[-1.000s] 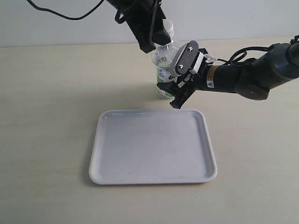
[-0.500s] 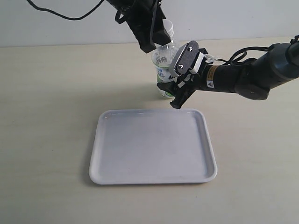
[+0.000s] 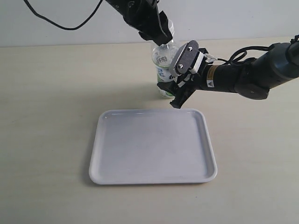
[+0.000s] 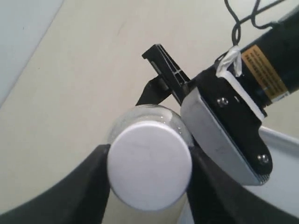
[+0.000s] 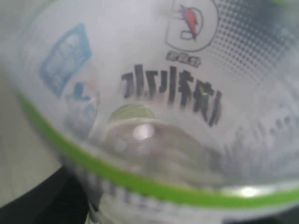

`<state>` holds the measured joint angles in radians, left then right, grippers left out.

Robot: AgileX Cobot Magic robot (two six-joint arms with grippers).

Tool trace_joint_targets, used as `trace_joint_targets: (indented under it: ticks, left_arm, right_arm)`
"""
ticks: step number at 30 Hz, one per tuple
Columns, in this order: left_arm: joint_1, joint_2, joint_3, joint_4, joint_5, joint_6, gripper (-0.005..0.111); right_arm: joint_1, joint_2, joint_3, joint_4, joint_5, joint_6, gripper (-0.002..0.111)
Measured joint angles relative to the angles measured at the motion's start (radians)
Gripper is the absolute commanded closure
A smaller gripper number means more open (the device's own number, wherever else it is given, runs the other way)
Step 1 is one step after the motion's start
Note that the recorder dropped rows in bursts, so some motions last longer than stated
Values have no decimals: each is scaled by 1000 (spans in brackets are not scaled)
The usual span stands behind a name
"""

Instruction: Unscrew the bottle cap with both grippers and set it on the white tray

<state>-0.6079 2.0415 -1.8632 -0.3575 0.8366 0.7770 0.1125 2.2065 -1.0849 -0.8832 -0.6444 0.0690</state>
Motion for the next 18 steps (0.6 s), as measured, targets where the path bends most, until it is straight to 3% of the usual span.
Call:
trace_joint_targets:
  ticks: [4,11,18]
  left_arm:
    - [0,0,0,6,-4,-113,107]
    - [0,0,0,10,-8,-155,107]
    - [0,4,-51,23,49,-369,107]
  right_arm:
    - [0,0,0,4,0,0,108]
    - [0,0,-2,6,5,0,108]
    - [0,0,-2,6,7,0,108]
